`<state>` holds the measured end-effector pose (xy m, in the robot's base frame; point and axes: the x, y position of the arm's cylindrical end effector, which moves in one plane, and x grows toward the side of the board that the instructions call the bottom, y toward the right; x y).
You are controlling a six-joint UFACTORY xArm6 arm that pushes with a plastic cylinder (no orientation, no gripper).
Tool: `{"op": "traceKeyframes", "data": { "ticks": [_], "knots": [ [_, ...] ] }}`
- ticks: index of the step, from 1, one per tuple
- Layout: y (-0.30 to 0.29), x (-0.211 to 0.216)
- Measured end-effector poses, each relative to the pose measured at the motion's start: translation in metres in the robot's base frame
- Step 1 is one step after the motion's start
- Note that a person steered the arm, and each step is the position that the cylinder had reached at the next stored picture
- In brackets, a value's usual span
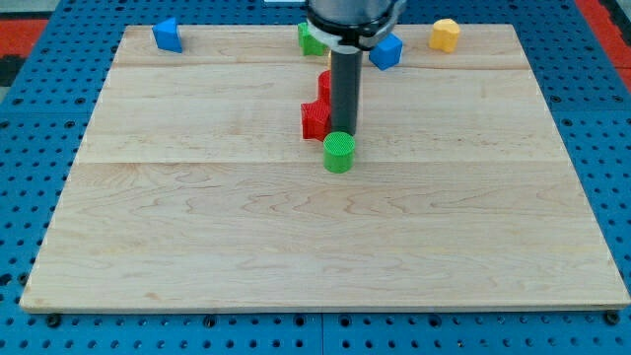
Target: Move your arm to the top left
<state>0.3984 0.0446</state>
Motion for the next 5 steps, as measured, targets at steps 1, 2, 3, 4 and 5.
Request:
{"op": "traceKeyframes", "data": {
  "ticks": [1, 2, 3, 4, 5],
  "knots": [
    [0.016, 0.009],
    [0.002, 0.04],
    [-0.037, 0.039],
    [-0.005, 0.067],
    [-0.107, 0.121]
  ]
}}
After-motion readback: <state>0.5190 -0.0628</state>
